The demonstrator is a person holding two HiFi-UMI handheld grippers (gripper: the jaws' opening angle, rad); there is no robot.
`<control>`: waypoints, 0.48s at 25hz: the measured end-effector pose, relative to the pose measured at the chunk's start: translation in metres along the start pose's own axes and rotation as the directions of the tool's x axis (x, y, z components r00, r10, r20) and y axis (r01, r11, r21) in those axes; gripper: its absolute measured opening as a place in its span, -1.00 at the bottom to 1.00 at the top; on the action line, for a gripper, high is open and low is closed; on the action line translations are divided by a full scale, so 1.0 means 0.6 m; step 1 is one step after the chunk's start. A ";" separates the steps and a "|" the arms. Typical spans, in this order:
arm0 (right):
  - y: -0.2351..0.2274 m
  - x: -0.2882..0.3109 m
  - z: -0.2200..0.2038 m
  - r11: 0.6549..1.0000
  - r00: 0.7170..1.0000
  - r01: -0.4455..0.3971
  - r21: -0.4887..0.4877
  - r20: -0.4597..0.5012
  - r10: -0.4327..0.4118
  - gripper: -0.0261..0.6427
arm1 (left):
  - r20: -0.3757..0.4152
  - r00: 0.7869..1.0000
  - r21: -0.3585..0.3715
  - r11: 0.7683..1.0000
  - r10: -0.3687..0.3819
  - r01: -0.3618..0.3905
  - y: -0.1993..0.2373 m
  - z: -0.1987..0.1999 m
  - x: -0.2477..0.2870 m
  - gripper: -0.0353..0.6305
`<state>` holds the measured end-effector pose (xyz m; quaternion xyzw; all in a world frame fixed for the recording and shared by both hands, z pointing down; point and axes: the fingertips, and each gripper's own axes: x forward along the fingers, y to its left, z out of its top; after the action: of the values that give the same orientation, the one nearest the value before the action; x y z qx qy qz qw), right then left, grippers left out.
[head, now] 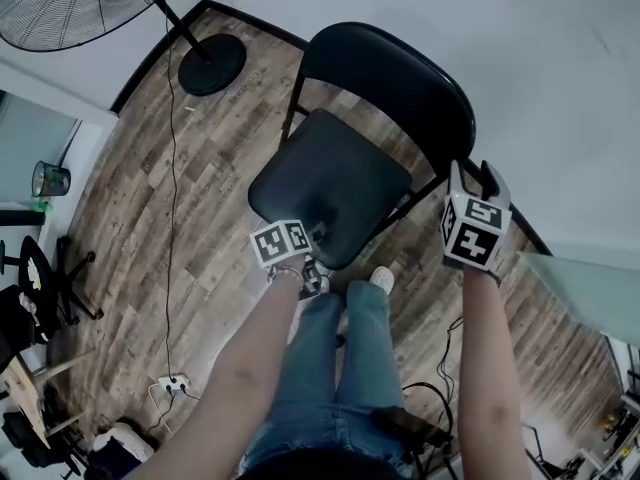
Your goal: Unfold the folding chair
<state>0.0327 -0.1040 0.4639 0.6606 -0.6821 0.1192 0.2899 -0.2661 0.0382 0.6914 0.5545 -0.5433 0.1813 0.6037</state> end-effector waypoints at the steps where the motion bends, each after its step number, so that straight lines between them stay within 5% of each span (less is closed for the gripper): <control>1: 0.003 -0.012 -0.001 1.000 1.000 -0.006 -0.001 -0.006 0.006 -0.30 | 0.003 1.000 0.007 1.000 -0.003 0.003 -0.006 0.001 -0.011 0.14; 12: 0.030 -0.136 -0.019 0.995 0.993 -0.096 -0.001 -0.071 0.096 -0.47 | 0.045 0.998 0.110 0.993 -0.047 0.041 -0.061 0.020 -0.121 0.14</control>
<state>0.0147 -0.0284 0.4319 0.6218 -0.7026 0.1547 0.3094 -0.2666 0.0439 0.6093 0.6025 -0.5343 0.1842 0.5635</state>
